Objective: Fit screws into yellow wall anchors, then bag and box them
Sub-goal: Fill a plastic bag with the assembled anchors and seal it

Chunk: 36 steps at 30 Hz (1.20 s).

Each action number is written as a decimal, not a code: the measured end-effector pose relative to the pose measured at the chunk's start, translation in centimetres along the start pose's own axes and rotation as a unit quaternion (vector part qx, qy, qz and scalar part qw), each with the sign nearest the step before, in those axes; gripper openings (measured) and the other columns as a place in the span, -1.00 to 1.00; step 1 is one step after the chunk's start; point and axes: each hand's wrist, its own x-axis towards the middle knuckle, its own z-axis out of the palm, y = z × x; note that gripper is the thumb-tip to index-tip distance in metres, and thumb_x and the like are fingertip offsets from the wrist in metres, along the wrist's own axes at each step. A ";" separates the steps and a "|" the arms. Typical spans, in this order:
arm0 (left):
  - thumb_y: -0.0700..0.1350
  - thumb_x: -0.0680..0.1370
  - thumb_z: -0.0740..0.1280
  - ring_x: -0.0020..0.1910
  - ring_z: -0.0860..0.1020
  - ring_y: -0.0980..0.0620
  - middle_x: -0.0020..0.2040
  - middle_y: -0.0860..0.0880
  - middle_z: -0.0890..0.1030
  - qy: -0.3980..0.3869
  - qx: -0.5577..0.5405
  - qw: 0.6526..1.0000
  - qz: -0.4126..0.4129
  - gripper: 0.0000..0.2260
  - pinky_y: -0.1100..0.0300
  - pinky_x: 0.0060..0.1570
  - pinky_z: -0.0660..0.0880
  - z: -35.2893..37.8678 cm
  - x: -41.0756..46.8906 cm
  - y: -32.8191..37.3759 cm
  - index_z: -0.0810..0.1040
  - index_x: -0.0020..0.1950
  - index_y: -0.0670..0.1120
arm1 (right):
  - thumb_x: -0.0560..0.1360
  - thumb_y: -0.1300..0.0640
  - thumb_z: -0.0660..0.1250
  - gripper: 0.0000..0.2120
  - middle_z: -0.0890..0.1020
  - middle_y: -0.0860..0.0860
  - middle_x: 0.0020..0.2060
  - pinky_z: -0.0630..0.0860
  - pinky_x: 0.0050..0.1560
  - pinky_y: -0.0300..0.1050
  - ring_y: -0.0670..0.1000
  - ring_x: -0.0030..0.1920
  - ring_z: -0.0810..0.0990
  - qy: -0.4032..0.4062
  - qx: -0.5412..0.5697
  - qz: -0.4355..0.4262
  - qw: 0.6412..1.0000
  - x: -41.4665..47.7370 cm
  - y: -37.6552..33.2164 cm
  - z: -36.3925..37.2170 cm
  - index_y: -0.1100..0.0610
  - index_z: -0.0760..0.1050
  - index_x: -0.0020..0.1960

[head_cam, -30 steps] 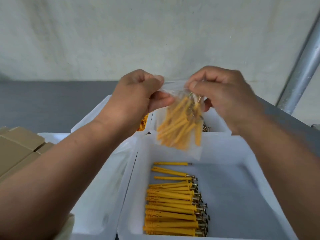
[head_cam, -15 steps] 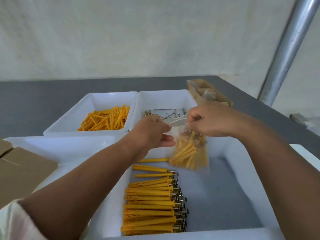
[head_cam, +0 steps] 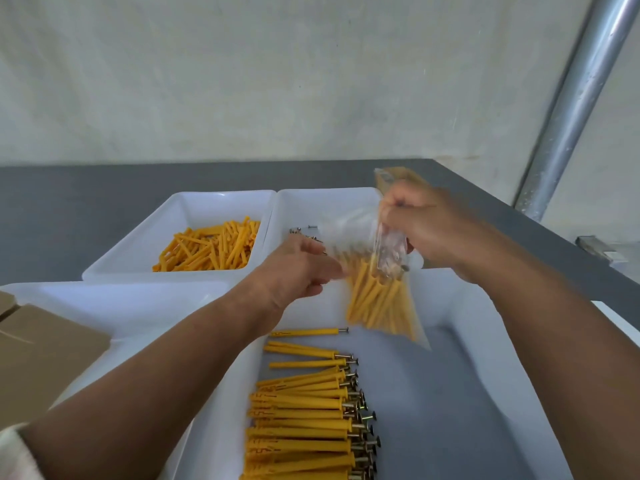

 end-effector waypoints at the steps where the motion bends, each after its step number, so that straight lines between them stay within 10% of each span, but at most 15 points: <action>1: -0.03 0.20 0.52 0.12 0.58 -0.01 0.15 -0.10 0.60 -0.017 0.027 0.999 0.008 -0.35 0.05 0.21 0.52 0.1 -0.1 0.0 0.43 0.25 -0.06 | 0.38 0.06 0.24 -0.87 0.63 0.02 -0.27 0.50 -0.27 0.03 -0.01 -0.32 0.55 0.008 0.057 -0.002 0.998 0.0 -0.4 -0.2 -0.03 0.54 -0.29; 7: -0.22 0.37 0.52 0.07 0.65 -0.05 0.06 -0.11 0.68 -0.198 0.004 0.968 0.153 -0.58 0.13 0.03 0.59 0.8 -0.4 0.1 0.57 0.20 -0.05 | 0.53 0.35 0.16 -0.76 0.57 0.04 -0.42 0.31 -0.43 -0.18 0.00 -0.45 0.42 -0.010 0.367 -0.014 0.930 -0.7 -1.4 -1.2 0.19 0.45 -0.27; 16: -0.31 0.38 0.44 -0.08 0.66 -0.07 -0.07 -0.13 0.66 -0.147 -0.129 0.959 0.206 -0.71 0.10 -0.16 0.59 1.3 -0.1 -0.2 0.62 0.09 -0.15 | 0.56 0.23 0.30 -0.96 0.66 0.05 -0.26 0.46 -0.37 -0.18 -0.01 -0.28 0.54 0.011 0.414 0.006 0.910 -0.4 -1.4 -0.4 0.14 0.49 0.01; 19: -0.29 0.34 0.39 -0.21 0.66 -0.02 -0.17 -0.09 0.66 -0.114 -0.203 0.957 0.173 -0.76 0.14 -0.29 0.58 1.0 0.2 -0.2 0.66 -0.03 -0.10 | 0.43 -0.05 0.41 -0.60 0.67 0.05 -0.07 0.53 -0.29 -0.18 -0.02 -0.18 0.62 0.020 0.377 0.019 0.926 -0.1 -0.9 -0.7 0.07 0.47 0.20; 24: -0.29 0.33 0.39 -0.13 0.68 -0.07 -0.08 -0.14 0.68 -0.086 -0.255 0.951 0.150 -0.69 0.09 -0.23 0.59 0.5 0.4 0.0 0.64 0.07 -0.16 | 0.21 -0.37 0.39 -0.55 0.71 -0.01 -0.11 0.62 -0.22 -0.11 -0.05 -0.21 0.68 -0.087 0.207 0.018 0.974 -0.9 -1.3 0.1 -0.05 0.63 -0.11; 29: -0.30 0.37 0.44 0.09 0.64 -0.21 0.13 -0.22 0.65 -0.110 -0.291 0.944 0.107 -0.62 -0.03 -0.05 0.61 0.7 0.2 0.0 0.62 0.19 -0.19 | 0.49 0.02 0.40 -0.92 0.67 -0.01 -0.31 0.65 -0.15 0.13 -0.02 -0.31 0.67 0.001 0.098 -0.021 0.995 -0.6 -1.0 1.4 0.00 0.55 -0.14; 36: -0.23 0.31 0.47 0.17 0.61 -0.20 0.16 -0.17 0.64 -0.130 -0.394 0.910 -0.002 -0.61 -0.19 0.10 0.56 0.4 0.5 -0.4 0.63 0.13 -0.19 | 0.53 0.06 0.33 -0.82 0.56 -0.14 -0.44 0.42 -0.30 -0.16 -0.19 -0.42 0.47 0.075 0.062 -0.112 0.989 -0.8 -1.4 1.5 -0.01 0.58 -0.23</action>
